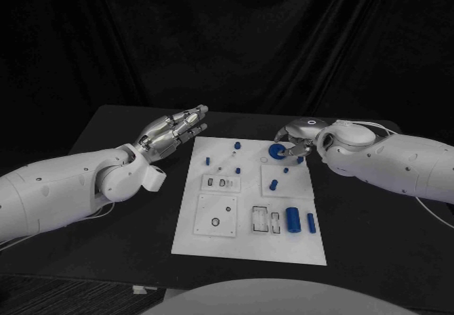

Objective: Assemble the parts on the task board

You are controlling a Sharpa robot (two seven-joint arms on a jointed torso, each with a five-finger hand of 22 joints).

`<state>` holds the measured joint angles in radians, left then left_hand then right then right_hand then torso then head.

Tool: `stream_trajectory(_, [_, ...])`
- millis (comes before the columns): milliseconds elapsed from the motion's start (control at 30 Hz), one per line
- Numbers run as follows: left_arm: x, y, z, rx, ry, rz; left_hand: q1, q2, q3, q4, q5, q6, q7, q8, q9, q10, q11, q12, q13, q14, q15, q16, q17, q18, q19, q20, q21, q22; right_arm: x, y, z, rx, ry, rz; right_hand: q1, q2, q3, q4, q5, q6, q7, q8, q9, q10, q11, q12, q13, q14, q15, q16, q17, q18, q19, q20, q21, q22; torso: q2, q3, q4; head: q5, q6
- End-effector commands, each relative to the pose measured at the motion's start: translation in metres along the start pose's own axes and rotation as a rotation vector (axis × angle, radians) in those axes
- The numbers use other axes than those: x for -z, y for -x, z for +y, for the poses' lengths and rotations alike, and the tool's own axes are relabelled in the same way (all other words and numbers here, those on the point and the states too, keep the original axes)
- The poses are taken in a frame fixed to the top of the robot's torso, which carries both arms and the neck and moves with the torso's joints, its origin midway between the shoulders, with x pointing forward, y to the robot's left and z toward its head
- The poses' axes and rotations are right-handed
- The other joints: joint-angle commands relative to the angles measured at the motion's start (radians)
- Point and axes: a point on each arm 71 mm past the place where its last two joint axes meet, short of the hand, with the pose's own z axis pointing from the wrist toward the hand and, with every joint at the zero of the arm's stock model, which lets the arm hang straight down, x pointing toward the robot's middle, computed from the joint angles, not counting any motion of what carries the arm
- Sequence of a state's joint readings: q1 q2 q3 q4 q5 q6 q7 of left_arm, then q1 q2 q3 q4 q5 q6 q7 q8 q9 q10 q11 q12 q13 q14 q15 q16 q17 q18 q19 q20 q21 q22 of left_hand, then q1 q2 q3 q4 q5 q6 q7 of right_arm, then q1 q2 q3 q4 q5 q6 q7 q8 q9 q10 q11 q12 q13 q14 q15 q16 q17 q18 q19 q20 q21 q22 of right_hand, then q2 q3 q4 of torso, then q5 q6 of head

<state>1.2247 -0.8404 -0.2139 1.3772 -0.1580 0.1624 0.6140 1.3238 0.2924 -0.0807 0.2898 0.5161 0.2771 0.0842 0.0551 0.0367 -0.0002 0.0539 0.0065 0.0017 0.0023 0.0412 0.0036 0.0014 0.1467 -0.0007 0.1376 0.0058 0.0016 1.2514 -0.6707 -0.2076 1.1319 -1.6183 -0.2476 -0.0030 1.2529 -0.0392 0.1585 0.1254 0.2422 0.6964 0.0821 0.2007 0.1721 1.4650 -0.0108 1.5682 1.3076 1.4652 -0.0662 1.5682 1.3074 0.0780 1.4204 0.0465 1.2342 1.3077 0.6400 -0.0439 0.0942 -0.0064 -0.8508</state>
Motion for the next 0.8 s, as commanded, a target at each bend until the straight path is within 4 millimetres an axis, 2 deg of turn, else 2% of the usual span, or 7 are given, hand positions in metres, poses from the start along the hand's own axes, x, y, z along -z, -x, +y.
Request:
stream_trajectory(33, [-0.0007,-0.0019,-0.0003,0.011,-0.01,0.013,0.008,-0.001,0.006,-0.002,0.003,-0.001,0.005,0.003,0.001,0.0,0.004,-0.007,-0.002,-0.002,0.008,-0.004,-0.001,0.018,0.001,0.006,-0.006,-0.002,-0.0005,-0.0017,-0.0032,0.007,-0.031,0.024,0.008,0.0,0.0,-0.005,-0.006,-0.007,0.0,-0.008,-0.001,0.106,0.003,0.003,0.263,0.106,-0.001,0.003,0.263,-0.004,0.005,-0.002,-0.001,0.127,0.001,0.0002,0.0014,0.0,-0.001])
stream_trajectory(533, [-0.0008,-0.0022,0.0007,0.015,-0.008,0.016,0.008,-0.001,0.006,-0.002,0.003,-0.001,0.005,0.003,0.001,0.0,0.004,-0.007,-0.002,-0.002,0.008,-0.004,-0.001,0.018,0.001,0.006,-0.006,-0.002,-0.0029,-0.0062,-0.0038,0.019,-0.048,0.054,0.024,-0.004,0.003,-0.02,-0.022,-0.004,0.004,-0.004,-0.003,0.106,0.006,0.003,0.263,0.106,0.001,0.003,0.263,-0.001,-0.001,-0.001,-0.015,0.123,0.0,-0.0005,0.0014,0.0,-0.004])
stream_trajectory(800, [-0.0007,-0.0023,0.0011,0.016,-0.007,0.018,0.009,0.0,0.009,-0.002,0.004,-0.002,0.006,0.003,0.001,0.0,0.005,-0.007,-0.002,-0.002,0.009,-0.004,-0.001,0.018,0.001,0.008,-0.006,-0.002,-0.0041,-0.0087,-0.0016,0.022,-0.042,0.063,0.029,-0.002,0.005,-0.029,-0.025,0.04,0.006,0.026,0.009,0.106,0.009,0.003,0.263,0.106,0.004,0.003,0.263,0.001,-0.005,0.002,-0.026,0.123,0.0,-0.0007,-0.0003,0.002,-0.006])
